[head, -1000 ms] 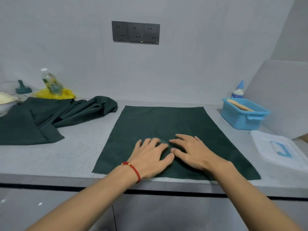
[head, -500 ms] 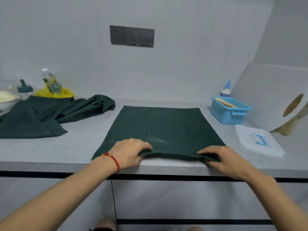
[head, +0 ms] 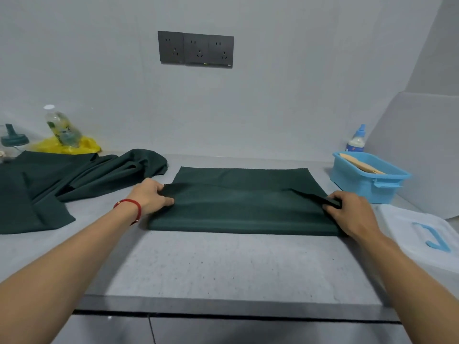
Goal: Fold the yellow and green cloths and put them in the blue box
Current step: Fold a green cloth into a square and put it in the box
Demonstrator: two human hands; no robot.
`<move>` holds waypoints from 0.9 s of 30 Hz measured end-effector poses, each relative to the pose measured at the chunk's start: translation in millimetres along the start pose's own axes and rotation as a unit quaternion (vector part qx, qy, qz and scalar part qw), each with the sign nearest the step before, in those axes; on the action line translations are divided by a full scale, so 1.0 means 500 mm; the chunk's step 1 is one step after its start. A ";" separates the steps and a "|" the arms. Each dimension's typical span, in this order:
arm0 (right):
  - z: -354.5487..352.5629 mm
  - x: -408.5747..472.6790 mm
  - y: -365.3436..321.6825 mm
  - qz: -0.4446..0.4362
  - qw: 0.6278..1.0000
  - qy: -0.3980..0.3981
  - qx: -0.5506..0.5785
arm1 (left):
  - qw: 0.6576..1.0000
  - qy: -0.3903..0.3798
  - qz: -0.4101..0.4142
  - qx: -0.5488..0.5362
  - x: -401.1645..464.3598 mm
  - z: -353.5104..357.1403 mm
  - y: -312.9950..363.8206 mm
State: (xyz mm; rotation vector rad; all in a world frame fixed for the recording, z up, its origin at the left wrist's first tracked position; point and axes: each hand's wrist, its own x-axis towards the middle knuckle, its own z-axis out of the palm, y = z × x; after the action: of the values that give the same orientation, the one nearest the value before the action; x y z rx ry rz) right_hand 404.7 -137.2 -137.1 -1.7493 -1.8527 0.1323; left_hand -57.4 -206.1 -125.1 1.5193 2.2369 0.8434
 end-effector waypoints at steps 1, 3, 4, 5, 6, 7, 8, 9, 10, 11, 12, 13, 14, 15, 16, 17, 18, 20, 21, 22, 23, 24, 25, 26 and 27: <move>0.010 0.020 0.001 0.015 1.000 0.002 -0.003 | 1.000 0.005 -0.015 -0.004 0.017 0.011 0.000; 0.037 0.054 0.008 0.043 0.999 0.007 -0.025 | 0.999 0.026 -0.039 -0.008 0.048 0.036 -0.004; 0.047 0.062 0.011 0.057 0.998 0.009 -0.033 | 0.998 0.040 -0.048 -0.015 0.058 0.045 -0.009; 0.055 0.068 0.015 0.071 0.997 0.007 -0.034 | 0.997 0.054 -0.054 -0.024 0.063 0.053 -0.016; 0.062 0.075 0.020 0.081 0.996 0.003 -0.032 | 0.995 0.068 -0.059 -0.032 0.071 0.060 -0.023; 0.065 0.079 0.025 0.086 0.996 0.002 -0.028 | 0.994 0.079 -0.061 -0.036 0.075 0.062 -0.030; 0.066 0.083 0.028 0.089 0.996 0.000 -0.025 | 0.994 0.082 -0.062 -0.036 0.079 0.062 -0.036; 0.066 0.086 0.033 0.095 0.995 0.001 -0.018 | 0.994 0.082 -0.060 -0.033 0.084 0.061 -0.040; 0.064 0.089 0.036 0.103 0.995 0.003 -0.007 | 0.995 0.084 -0.056 -0.026 0.091 0.061 -0.040; 0.062 0.088 0.037 0.108 0.994 0.005 0.002 | 0.994 0.093 -0.055 -0.017 0.092 0.058 -0.041; 0.061 0.087 0.039 0.112 0.994 0.007 0.007 | 0.993 0.104 -0.054 -0.011 0.095 0.059 -0.040; 0.062 0.087 0.040 0.115 0.993 0.008 0.011 | 0.992 0.111 -0.055 -0.007 0.098 0.060 -0.039; 0.063 0.087 0.041 0.119 0.993 0.012 0.016 | 0.992 0.114 -0.057 -0.005 0.101 0.062 -0.038; 0.062 0.087 0.041 0.122 0.992 0.017 0.024 | 0.992 0.114 -0.061 -0.002 0.103 0.062 -0.036; 0.062 0.086 0.040 0.126 0.991 0.022 0.033 | 0.991 0.113 -0.066 0.001 0.104 0.062 -0.035; 0.063 0.086 0.041 0.130 0.990 0.027 0.041 | 0.991 0.113 -0.070 0.004 0.106 0.062 -0.034; 0.064 0.084 0.041 0.132 0.990 0.031 0.046 | 0.991 0.113 -0.074 0.008 0.108 0.061 -0.035; 0.065 0.082 0.042 0.134 0.989 0.033 0.050 | 0.990 0.120 -0.071 0.021 0.109 0.064 -0.033; 0.065 0.082 0.043 0.134 0.989 0.032 0.048 | 0.989 0.129 -0.064 0.031 0.108 0.067 -0.031; 0.066 0.081 0.043 0.133 0.990 0.032 0.045 | 0.988 0.137 -0.056 0.044 0.109 0.071 -0.031; 0.067 0.082 0.042 0.131 0.990 0.033 0.040 | 0.986 0.146 -0.049 0.058 0.110 0.074 -0.031; 0.067 0.082 0.042 0.129 0.991 0.033 0.034 | 0.985 0.151 -0.044 0.068 0.110 0.075 -0.031; 0.069 0.082 0.041 0.127 0.991 0.031 0.029 | 0.985 0.153 -0.040 0.072 0.111 0.076 -0.031; 0.070 0.084 0.041 0.124 0.992 0.028 0.025 | 0.984 0.155 -0.039 0.075 0.112 0.077 -0.034; 0.071 0.084 0.040 0.121 0.992 0.023 0.019 | 0.984 0.155 -0.040 0.078 0.114 0.077 -0.036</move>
State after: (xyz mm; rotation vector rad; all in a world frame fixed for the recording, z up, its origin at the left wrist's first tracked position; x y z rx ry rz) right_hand 407.0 -84.0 -161.1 -1.9289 -1.5902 0.2176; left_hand -71.6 -147.3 -162.2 1.4339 2.6250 0.9571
